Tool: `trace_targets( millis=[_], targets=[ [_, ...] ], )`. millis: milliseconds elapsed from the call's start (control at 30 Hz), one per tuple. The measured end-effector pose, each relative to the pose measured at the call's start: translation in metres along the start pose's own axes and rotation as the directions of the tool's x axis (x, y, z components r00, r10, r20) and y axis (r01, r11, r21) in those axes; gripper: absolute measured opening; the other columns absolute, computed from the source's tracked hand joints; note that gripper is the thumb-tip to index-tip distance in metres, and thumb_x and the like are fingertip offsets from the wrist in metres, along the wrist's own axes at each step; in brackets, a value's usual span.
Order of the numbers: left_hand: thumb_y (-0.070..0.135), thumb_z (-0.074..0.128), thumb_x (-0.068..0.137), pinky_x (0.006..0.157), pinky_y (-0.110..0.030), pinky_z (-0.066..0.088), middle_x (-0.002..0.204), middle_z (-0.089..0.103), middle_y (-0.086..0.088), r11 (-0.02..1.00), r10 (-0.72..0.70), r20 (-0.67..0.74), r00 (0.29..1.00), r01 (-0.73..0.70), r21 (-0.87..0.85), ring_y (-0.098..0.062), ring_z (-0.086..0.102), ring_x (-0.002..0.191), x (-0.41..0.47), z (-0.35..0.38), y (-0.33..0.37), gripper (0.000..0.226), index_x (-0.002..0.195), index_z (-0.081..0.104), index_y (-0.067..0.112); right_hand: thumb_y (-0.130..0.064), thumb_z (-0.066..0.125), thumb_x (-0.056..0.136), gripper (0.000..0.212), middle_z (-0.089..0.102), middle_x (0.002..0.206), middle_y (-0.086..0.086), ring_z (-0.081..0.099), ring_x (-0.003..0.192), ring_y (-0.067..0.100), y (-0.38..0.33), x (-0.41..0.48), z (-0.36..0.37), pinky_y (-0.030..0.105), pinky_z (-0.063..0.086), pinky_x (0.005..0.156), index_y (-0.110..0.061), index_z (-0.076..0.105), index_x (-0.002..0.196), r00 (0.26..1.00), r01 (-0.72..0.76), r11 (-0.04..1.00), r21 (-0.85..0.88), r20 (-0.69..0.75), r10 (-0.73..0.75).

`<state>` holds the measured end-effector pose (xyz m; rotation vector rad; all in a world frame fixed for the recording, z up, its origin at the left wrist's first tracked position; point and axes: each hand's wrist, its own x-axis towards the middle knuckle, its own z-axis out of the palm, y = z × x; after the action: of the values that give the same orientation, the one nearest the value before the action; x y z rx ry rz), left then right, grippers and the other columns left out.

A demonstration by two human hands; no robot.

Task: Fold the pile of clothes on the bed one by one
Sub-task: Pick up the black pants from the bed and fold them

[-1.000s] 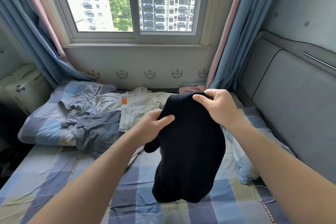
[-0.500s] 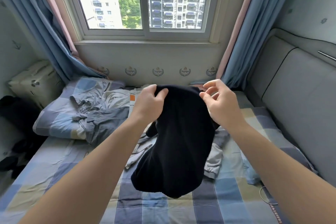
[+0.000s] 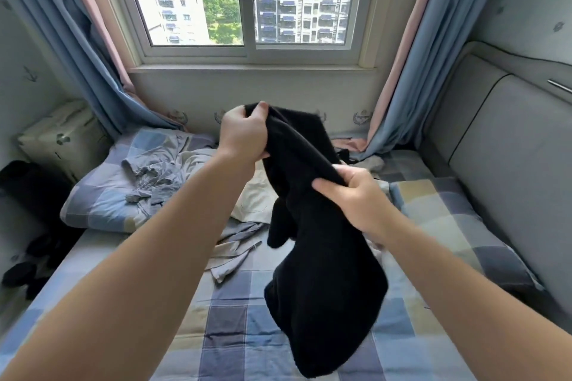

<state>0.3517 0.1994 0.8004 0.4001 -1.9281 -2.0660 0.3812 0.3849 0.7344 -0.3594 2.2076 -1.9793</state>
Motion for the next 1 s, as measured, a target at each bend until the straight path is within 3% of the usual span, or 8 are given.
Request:
trace_targets(
  millis=[167, 300, 400, 533, 600, 733, 900, 1000],
  targets=[
    [0.050, 0.047, 0.102, 0.065, -0.033, 0.057, 0.085, 0.076, -0.005, 0.982, -0.182, 0.391, 0.902, 0.184, 0.031, -0.021, 0.073, 0.072, -0.024, 0.007, -0.025, 0.034, 0.105, 0.061, 0.018, -0.011, 0.064, 0.096, 0.013, 0.077, 0.095, 0.015, 0.073, 0.084, 0.025, -0.036, 0.003, -0.030, 0.038, 0.061, 0.080, -0.010, 0.076, 0.098, 0.990, 0.054, 0.969, 0.241, -0.137, -0.021],
    [0.034, 0.068, 0.095, 0.079, -0.032, 0.058, 0.109, 0.074, 0.002, 0.970, -0.109, 0.638, 0.762, -0.060, 0.236, -0.016, 0.071, 0.097, -0.044, 0.014, -0.045, 0.022, 0.114, 0.067, 0.023, -0.012, 0.065, 0.095, 0.011, 0.077, 0.093, 0.011, 0.074, 0.083, 0.022, -0.054, 0.001, -0.054, 0.033, 0.060, 0.071, -0.012, 0.077, 0.096, 0.988, 0.098, 0.986, 0.137, -0.135, -0.079],
    [0.024, 0.071, 0.091, 0.087, -0.033, 0.054, 0.116, 0.073, 0.006, 0.964, -0.017, 0.728, 0.685, -0.183, 0.195, -0.012, 0.069, 0.105, -0.053, 0.027, -0.058, 0.029, 0.117, 0.068, 0.035, -0.015, 0.067, 0.095, 0.011, 0.077, 0.092, 0.013, 0.074, 0.083, 0.025, -0.058, 0.000, -0.063, 0.036, 0.061, 0.071, -0.011, 0.076, 0.095, 0.985, 0.090, 0.992, 0.085, -0.153, -0.076],
    [0.010, 0.059, 0.101, 0.094, -0.038, 0.057, 0.113, 0.073, 0.000, 0.968, 0.064, 0.673, 0.737, -0.209, 0.137, -0.016, 0.071, 0.104, -0.054, 0.029, -0.065, 0.022, 0.118, 0.066, 0.021, -0.021, 0.067, 0.095, 0.016, 0.077, 0.093, 0.013, 0.075, 0.085, 0.028, -0.054, -0.003, -0.075, 0.038, 0.061, 0.071, -0.008, 0.076, 0.099, 0.979, 0.055, 0.997, 0.048, -0.200, -0.044],
    [0.017, 0.059, 0.100, 0.084, -0.037, 0.057, 0.093, 0.072, 0.002, 0.933, 0.095, 0.628, 0.773, -0.290, 0.216, -0.013, 0.069, 0.088, -0.051, 0.026, -0.067, 0.008, 0.098, 0.064, 0.023, -0.025, 0.067, 0.096, 0.020, 0.078, 0.093, 0.012, 0.076, 0.086, 0.027, -0.049, -0.002, -0.081, 0.038, 0.062, 0.074, -0.008, 0.076, 0.100, 0.975, 0.034, 0.999, 0.003, -0.220, -0.033],
    [0.026, 0.057, 0.102, 0.062, -0.030, 0.038, 0.063, 0.046, 0.010, 0.888, 0.055, 0.631, 0.774, -0.326, 0.323, -0.010, 0.044, 0.062, -0.054, 0.028, -0.062, 0.030, 0.076, 0.044, 0.019, -0.028, 0.066, 0.097, 0.023, 0.078, 0.091, 0.010, 0.075, 0.084, 0.023, -0.039, 0.002, -0.090, 0.032, 0.061, 0.070, -0.008, 0.076, 0.098, 0.978, -0.069, 0.996, -0.048, -0.199, 0.059],
    [0.025, 0.052, 0.103, 0.058, -0.036, 0.035, 0.059, 0.041, 0.007, 0.644, 0.359, 0.534, 0.765, -0.618, 0.451, -0.015, 0.038, 0.057, -0.047, 0.020, -0.057, 0.030, 0.077, 0.045, 0.012, -0.029, 0.067, 0.096, 0.021, 0.078, 0.085, 0.009, 0.074, 0.075, 0.019, -0.034, 0.009, -0.096, 0.029, 0.059, 0.065, -0.010, 0.077, 0.092, 0.973, -0.136, 0.989, -0.058, -0.194, 0.123],
    [0.026, 0.050, 0.104, 0.058, -0.043, 0.036, 0.058, 0.041, 0.004, 0.664, 0.379, 0.434, 0.817, -0.567, 0.488, -0.020, 0.038, 0.057, -0.041, 0.013, -0.058, 0.031, 0.078, 0.044, 0.011, -0.026, 0.068, 0.096, 0.017, 0.075, 0.082, 0.005, 0.069, 0.073, 0.017, -0.027, 0.016, -0.098, 0.031, 0.057, 0.070, -0.011, 0.074, 0.091, 0.959, -0.106, 0.969, -0.224, -0.279, 0.041]
  ],
)
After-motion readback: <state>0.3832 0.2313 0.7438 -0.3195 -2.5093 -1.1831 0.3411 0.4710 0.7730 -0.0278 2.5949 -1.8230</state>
